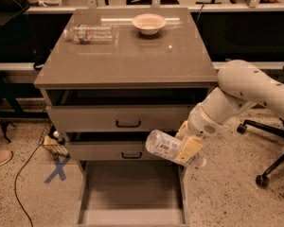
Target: Place blue plastic bottle into bottom drawer
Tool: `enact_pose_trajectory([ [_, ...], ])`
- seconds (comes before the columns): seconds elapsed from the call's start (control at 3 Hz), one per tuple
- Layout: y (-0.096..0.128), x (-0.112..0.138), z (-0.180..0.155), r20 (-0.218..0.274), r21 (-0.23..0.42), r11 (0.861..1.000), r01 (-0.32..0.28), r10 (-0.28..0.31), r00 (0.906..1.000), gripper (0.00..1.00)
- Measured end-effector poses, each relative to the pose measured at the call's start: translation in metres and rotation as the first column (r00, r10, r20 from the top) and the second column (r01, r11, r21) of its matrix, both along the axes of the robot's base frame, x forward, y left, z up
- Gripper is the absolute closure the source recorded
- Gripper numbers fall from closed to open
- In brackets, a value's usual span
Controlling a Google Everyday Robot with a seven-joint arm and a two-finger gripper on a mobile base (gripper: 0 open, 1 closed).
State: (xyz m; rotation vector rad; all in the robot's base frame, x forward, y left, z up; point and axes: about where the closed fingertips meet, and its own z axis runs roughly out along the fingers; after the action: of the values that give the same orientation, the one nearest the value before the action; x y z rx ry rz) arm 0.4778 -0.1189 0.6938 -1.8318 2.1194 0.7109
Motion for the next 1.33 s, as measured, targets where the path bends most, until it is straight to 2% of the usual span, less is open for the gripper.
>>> enact_pose_trajectory([
  [0.33, 0.0, 0.0, 0.0, 0.0, 0.0, 1.0, 0.001, -0.001, 1.0, 1.0],
  [0.67, 0.001, -0.006, -0.033, -0.04, 0.012, 0.998, 0.059, -0.059, 0.9975, 1.0],
  [1.0, 0.003, -0.016, -0.099, -0.1, 0.03, 0.985, 0.172, -0.168, 0.9807, 1.0],
  [1.33, 0.013, -0.027, -0.173, -0.163, 0.051, 0.954, 0.294, -0.282, 0.9454, 1.0],
])
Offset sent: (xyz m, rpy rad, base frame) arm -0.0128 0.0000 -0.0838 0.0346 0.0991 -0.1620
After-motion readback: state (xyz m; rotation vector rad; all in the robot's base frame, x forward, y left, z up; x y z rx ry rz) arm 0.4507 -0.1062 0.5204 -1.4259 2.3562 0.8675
